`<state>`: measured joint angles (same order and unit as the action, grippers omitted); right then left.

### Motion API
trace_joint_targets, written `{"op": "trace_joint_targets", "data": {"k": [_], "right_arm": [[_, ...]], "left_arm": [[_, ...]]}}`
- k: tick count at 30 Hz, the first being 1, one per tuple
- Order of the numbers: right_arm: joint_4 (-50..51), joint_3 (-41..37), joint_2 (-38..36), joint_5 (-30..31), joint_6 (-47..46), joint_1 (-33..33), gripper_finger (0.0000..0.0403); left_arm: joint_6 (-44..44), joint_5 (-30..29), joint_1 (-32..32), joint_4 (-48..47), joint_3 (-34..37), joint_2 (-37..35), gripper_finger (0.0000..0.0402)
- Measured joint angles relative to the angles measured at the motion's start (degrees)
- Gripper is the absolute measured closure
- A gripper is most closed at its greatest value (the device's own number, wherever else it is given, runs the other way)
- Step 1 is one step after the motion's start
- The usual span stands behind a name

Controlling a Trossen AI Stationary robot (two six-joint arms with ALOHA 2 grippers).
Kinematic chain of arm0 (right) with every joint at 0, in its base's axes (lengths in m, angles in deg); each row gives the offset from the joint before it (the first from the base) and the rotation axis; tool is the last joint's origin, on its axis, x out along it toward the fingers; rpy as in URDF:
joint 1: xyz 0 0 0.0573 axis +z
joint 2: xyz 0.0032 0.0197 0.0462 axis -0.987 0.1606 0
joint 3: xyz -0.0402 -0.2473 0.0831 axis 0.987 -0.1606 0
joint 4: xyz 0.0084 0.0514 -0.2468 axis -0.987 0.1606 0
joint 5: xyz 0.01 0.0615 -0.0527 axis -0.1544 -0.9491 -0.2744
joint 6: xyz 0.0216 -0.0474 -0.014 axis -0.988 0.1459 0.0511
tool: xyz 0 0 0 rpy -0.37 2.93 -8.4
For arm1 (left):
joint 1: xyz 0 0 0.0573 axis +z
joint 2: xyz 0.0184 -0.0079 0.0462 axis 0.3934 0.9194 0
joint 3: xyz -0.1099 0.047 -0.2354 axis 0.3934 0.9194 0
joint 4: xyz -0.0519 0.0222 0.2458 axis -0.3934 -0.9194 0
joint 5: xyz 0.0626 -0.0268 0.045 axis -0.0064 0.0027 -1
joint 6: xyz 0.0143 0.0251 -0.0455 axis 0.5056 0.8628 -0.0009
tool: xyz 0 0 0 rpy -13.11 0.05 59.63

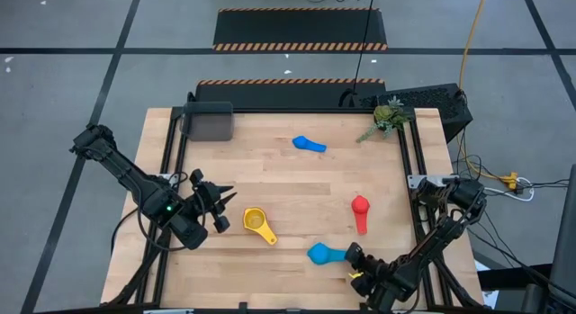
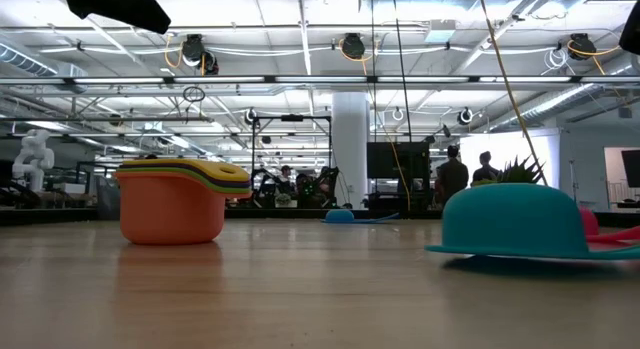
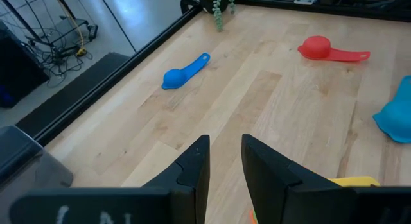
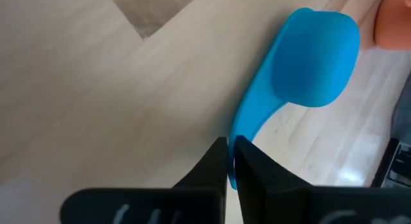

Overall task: Nest measuring cups in basket
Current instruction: Stack the light blue measuring cup on top of the yellow measuring cup

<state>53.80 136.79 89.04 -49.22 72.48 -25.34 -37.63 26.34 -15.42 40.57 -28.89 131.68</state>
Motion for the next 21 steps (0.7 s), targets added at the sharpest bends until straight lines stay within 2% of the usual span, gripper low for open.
{"op": "trace_joint_targets", "data": {"k": [11, 21], "right_arm": [[-3.79, 0.04, 0.00, 0.29, -9.03, 0.00, 0.0402], [-5.16, 0.04, -4.52, 5.68, -23.94, 0.19, 0.0403]], "left_arm": [[0.99, -0.01, 0.00, 0.00, 0.00, 0.00, 0.0309], [1.03, -0.01, 0.02, 0.04, 0.00, 0.00, 0.0309]]}}
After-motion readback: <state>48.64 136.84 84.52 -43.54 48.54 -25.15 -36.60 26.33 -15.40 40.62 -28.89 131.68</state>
